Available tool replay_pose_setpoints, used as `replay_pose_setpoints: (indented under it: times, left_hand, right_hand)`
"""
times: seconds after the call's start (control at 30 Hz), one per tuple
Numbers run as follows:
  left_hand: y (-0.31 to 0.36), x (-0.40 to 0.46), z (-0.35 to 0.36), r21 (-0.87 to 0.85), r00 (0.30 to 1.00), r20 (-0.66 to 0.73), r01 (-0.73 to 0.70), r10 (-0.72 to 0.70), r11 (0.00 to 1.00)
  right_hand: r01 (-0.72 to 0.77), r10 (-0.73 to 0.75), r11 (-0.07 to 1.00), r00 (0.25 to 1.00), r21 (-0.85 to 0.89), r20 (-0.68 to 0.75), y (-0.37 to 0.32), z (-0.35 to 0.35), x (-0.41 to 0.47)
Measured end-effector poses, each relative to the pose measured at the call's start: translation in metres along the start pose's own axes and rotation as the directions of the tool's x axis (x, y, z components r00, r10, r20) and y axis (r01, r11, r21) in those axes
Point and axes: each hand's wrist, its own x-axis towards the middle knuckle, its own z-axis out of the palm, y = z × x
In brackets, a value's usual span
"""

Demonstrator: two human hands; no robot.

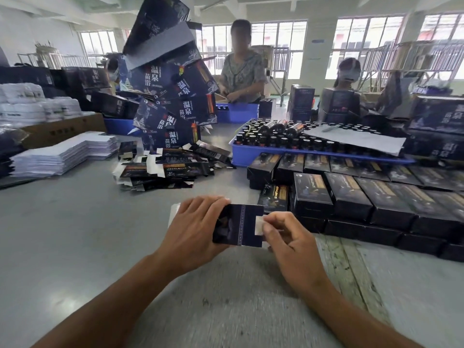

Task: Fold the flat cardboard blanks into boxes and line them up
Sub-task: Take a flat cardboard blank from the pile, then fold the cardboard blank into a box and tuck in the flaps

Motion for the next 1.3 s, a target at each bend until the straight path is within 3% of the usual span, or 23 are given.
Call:
replay_pose_setpoints:
  times: [0.57,1.17,1.3]
  left_hand:
    - [0.010,-0.008,-0.015,0.010,0.982,0.087,-0.167,0.165,0.986]
    - [0.017,-0.004,-0.023,-0.091,0.971,0.144,-0.178,0.190,0.980]
    - [0.018,-0.004,-0.023,-0.086,0.975,0.137,-0.162,0.173,0.983]
  right_hand:
    - [0.058,-0.053,0.998,0.988,-0.029,0.142,0.001,0.001,-0.003]
    - [-0.007,0.005,0.997,1.000,0.071,0.020,-0.002,0.002,-0.003]
    - [0.085,-0.084,0.996,0.996,-0.027,0.031,-0.004,0.002,-0.006]
